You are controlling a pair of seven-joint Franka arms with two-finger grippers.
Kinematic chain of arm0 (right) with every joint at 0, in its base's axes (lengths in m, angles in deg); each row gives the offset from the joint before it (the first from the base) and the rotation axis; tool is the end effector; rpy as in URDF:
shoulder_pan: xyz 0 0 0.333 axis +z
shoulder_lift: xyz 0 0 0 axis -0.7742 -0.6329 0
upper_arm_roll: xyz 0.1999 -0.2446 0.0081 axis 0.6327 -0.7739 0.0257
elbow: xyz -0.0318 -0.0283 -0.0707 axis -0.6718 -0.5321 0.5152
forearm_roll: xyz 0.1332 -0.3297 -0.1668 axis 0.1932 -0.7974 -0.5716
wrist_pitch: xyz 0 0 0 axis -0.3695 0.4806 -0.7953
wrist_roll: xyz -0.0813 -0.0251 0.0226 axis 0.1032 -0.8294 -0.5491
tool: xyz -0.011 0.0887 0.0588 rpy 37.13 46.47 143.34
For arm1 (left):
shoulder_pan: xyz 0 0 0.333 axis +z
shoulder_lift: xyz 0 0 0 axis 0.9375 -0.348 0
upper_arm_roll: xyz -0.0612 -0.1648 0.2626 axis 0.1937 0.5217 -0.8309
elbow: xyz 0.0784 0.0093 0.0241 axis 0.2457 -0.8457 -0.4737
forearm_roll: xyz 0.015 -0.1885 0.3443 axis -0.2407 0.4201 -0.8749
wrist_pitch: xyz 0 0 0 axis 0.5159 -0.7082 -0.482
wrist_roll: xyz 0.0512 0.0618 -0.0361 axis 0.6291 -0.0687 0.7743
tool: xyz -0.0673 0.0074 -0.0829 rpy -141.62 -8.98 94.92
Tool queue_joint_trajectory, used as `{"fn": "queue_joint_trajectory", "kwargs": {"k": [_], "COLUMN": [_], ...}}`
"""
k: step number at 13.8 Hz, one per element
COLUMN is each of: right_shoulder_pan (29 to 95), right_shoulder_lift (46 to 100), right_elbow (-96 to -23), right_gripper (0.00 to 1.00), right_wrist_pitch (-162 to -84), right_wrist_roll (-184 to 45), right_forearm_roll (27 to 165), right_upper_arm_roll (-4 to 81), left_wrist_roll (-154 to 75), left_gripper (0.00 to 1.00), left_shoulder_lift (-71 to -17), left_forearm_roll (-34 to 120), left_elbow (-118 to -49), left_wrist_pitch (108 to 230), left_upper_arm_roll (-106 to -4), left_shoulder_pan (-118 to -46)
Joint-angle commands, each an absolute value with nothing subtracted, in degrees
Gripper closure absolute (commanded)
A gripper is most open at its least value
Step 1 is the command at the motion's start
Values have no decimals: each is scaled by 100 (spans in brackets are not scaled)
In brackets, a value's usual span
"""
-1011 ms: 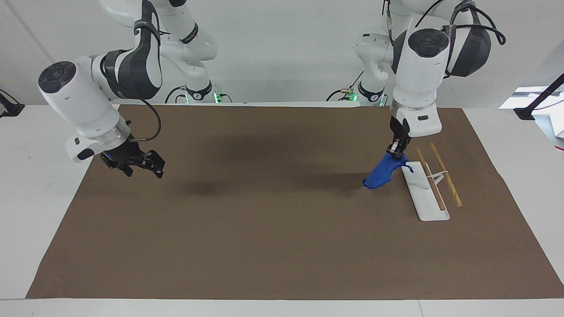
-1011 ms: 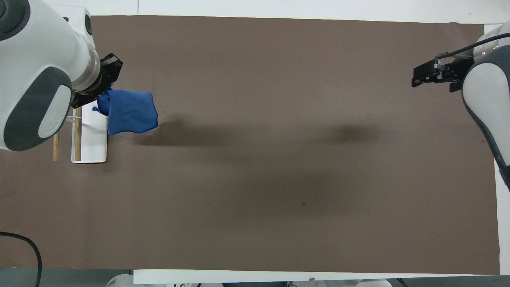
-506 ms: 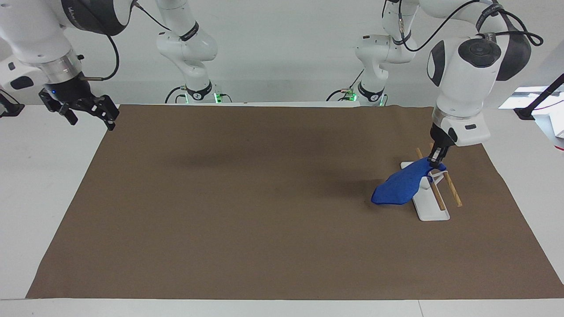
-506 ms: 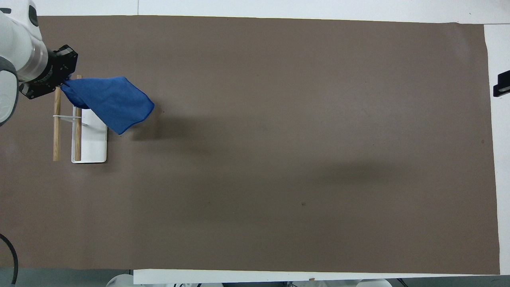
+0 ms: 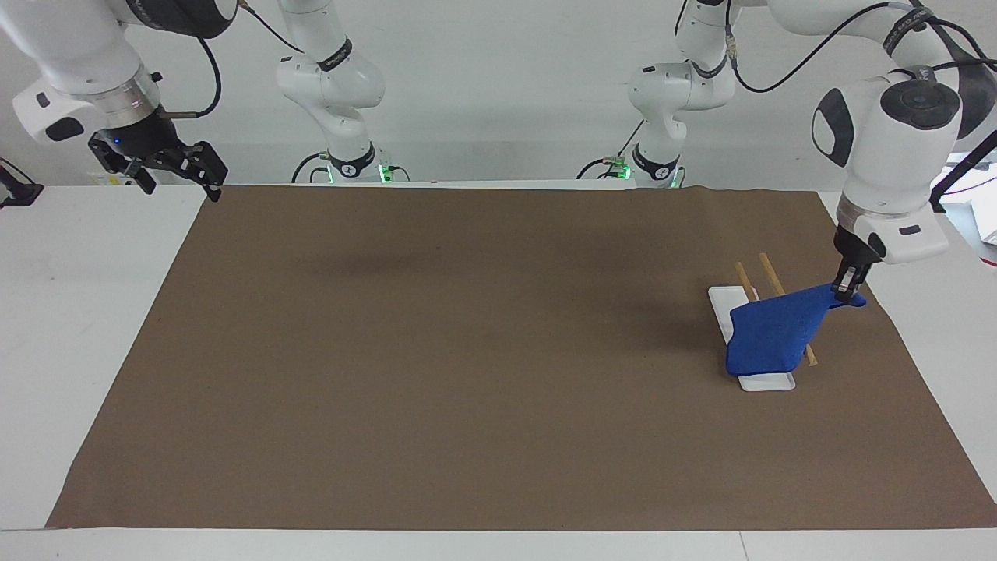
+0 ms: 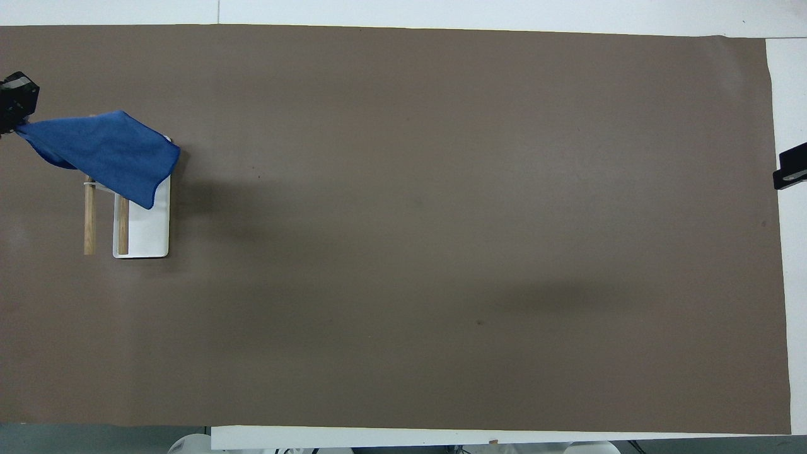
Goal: Right arm passes towel to left arm to hang
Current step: 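Move the towel with the left gripper over the white rack, then lower the towel onto the rack rod and open the left gripper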
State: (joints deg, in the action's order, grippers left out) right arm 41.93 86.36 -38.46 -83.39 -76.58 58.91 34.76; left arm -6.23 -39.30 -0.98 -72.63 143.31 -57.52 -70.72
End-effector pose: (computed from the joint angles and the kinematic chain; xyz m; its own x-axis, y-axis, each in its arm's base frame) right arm 0.5400 -0.0626 0.6513 0.9899 -0.0855 -0.1132 -0.0736 -0.9916 0.1061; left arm 0.6089 0.0006 0.5367 0.7312 0.6065 0.3123 0.6616 -0.7421 -0.1078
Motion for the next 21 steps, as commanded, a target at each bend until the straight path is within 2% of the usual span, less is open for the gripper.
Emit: {"fn": "queue_joint_trajectory", "kwargs": {"k": [1, 3, 6, 13, 21], "right_shoulder_pan": [4666, 5160, 5126, 5223, 5187], "right_shoulder_lift": [8869, 9089, 9073, 9020, 9020], "right_elbow": [-4160, -4423, -4442, -4495, -4495], "right_gripper": [0, 0, 0, 0, 0], "right_wrist_pitch": [-8384, -8709, -8684, -8666, -8657], "right_wrist_roll": [-7595, -7595, -7587, -7604, -7604], "right_forearm_roll": [5927, 5927, 5936, 5954, 5954], "right_upper_arm_roll": [3106, 2603, 2567, 2593, 2584], "left_wrist_roll": [-747, -808, -861, -931, -870], "left_gripper": [100, 100, 100, 100, 100], "left_shoulder_lift": [-3628, -3540, -3399, -3381, -3249], "left_forearm_roll": [-215, -241, -259, -549, -540], "left_elbow": [-7858, -8096, -8526, -8536, -9274], "left_wrist_pitch": [14860, 15089, 15580, 15758, 16311], "left_upper_arm_roll": [-5703, -5703, -5703, -5703, -5695], "left_shoulder_pan": [-6876, -6753, -6534, -6234, -6077]}}
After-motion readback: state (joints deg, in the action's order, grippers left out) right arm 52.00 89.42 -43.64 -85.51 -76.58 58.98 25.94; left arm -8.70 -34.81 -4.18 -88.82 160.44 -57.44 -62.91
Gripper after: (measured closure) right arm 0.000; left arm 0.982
